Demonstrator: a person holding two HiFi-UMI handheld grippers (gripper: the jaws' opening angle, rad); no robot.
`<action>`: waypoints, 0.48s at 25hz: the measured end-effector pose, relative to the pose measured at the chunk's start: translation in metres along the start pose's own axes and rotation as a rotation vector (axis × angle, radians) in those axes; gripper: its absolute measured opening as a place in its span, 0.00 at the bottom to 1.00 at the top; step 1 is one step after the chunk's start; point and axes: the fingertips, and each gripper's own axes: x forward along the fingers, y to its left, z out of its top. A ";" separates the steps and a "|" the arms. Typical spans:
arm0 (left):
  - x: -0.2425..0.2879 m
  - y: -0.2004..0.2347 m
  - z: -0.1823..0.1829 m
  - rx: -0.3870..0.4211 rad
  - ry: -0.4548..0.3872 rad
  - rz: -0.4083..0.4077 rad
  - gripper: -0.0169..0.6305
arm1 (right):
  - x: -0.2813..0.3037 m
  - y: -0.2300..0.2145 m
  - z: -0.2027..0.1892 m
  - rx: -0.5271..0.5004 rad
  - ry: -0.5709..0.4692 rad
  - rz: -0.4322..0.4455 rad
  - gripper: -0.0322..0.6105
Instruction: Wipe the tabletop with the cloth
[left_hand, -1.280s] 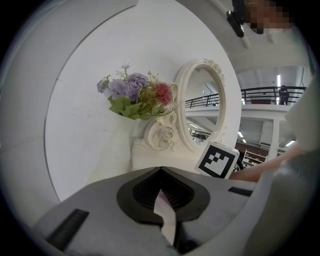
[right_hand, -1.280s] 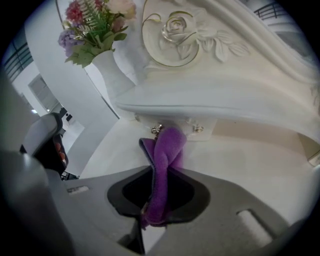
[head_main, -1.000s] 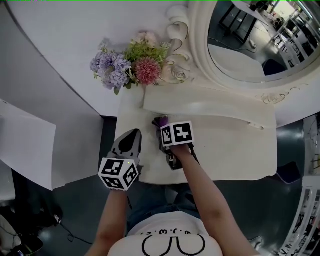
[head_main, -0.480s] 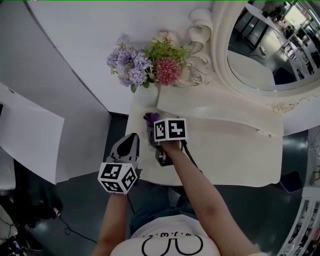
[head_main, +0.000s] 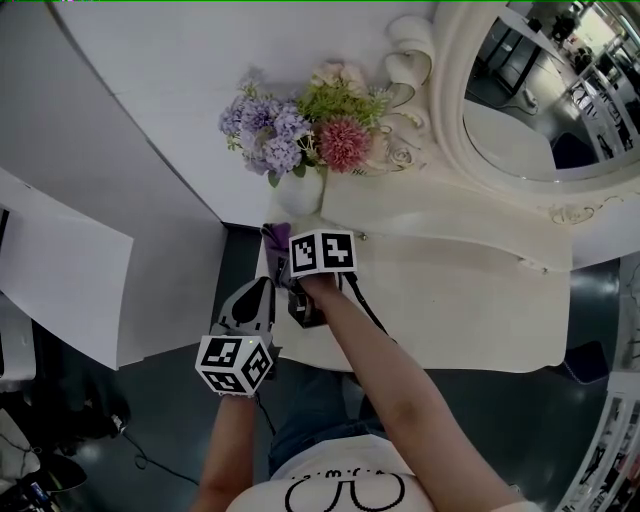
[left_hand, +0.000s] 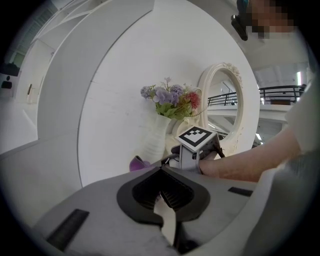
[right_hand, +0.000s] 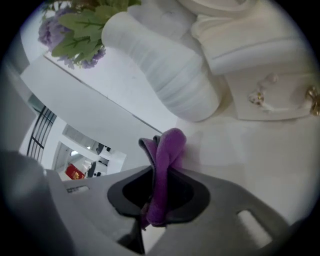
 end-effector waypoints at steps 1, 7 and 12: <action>-0.001 -0.001 -0.002 -0.002 0.004 -0.001 0.02 | -0.001 0.004 -0.001 0.023 -0.008 0.045 0.16; 0.001 -0.010 -0.006 -0.009 0.018 -0.019 0.02 | -0.024 0.006 -0.014 -0.033 -0.018 0.139 0.16; 0.008 -0.030 -0.004 -0.001 0.020 -0.036 0.02 | -0.066 -0.001 -0.025 -0.080 -0.043 0.157 0.16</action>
